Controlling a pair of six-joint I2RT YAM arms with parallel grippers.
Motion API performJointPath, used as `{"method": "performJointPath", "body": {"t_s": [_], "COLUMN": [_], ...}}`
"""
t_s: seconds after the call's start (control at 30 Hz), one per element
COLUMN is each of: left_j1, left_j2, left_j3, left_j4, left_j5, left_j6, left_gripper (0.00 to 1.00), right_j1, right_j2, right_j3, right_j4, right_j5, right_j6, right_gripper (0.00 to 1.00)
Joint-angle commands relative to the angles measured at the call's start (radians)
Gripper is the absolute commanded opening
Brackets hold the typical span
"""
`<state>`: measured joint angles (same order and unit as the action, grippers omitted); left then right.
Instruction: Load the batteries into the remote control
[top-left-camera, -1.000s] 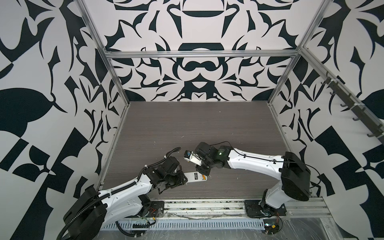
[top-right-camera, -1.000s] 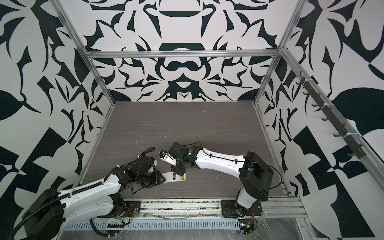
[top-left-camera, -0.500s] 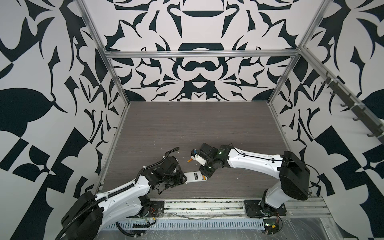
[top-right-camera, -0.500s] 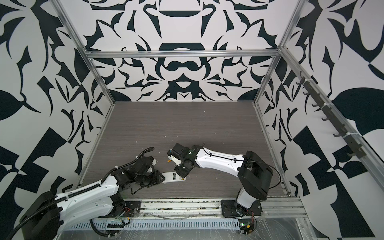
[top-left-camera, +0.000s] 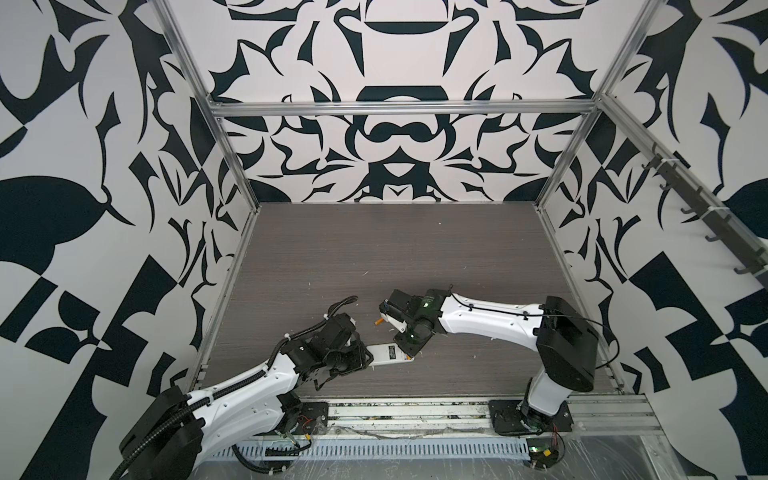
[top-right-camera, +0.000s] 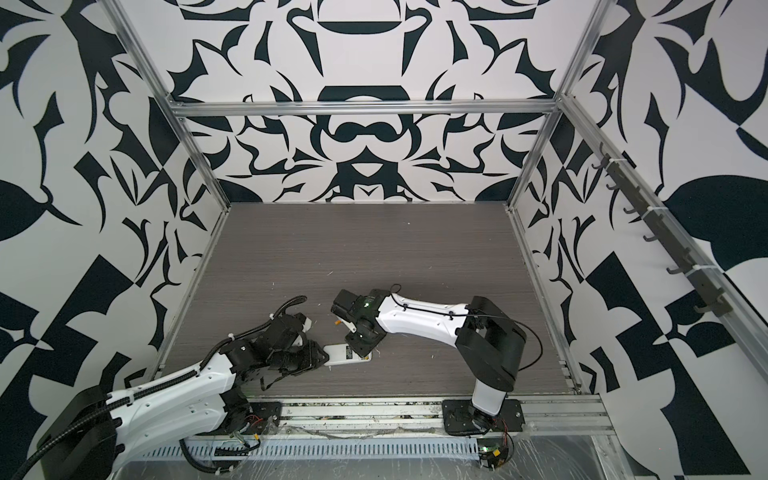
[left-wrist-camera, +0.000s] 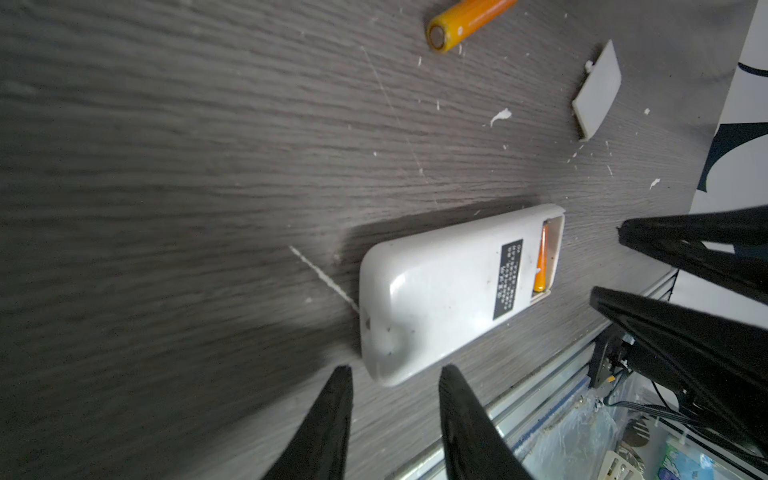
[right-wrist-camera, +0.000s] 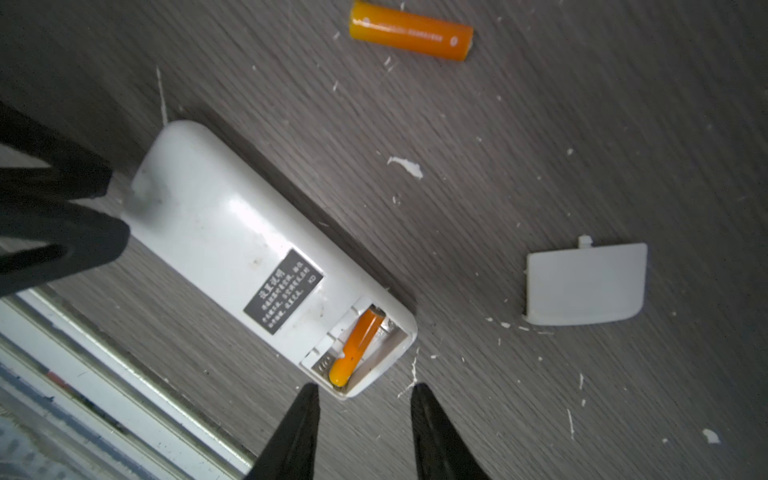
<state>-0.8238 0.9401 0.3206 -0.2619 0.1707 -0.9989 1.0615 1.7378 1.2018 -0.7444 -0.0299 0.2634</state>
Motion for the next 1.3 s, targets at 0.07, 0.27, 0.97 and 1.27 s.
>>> {"method": "performJointPath", "body": {"t_s": [0.07,0.27,0.97,1.27], "left_j1": [0.005,0.005,0.004,0.005], "left_j2": [-0.023,-0.021,0.009,0.012], "left_j3": [-0.019,-0.020,-0.017,-0.020], "left_j4": [-0.003,-0.002,0.024,0.030], "left_j5": [-0.018,-0.020,-0.016,-0.014], "left_j6": [-0.001,0.009,0.016,0.014], "left_gripper": [0.39,0.39,0.39,0.39], "right_j1": [0.017,0.017,0.023,0.029], "right_j2": [0.022,0.027,0.097,0.104], "right_j3": [0.059,0.056,0.018,0.014], "right_j4": [-0.063,-0.072,-0.026,-0.029], "right_j5": [0.082,0.096,0.083,0.092], "right_j6": [0.023,0.041,0.062,0.070], "right_gripper": [0.44,0.45,0.50,0.49]}}
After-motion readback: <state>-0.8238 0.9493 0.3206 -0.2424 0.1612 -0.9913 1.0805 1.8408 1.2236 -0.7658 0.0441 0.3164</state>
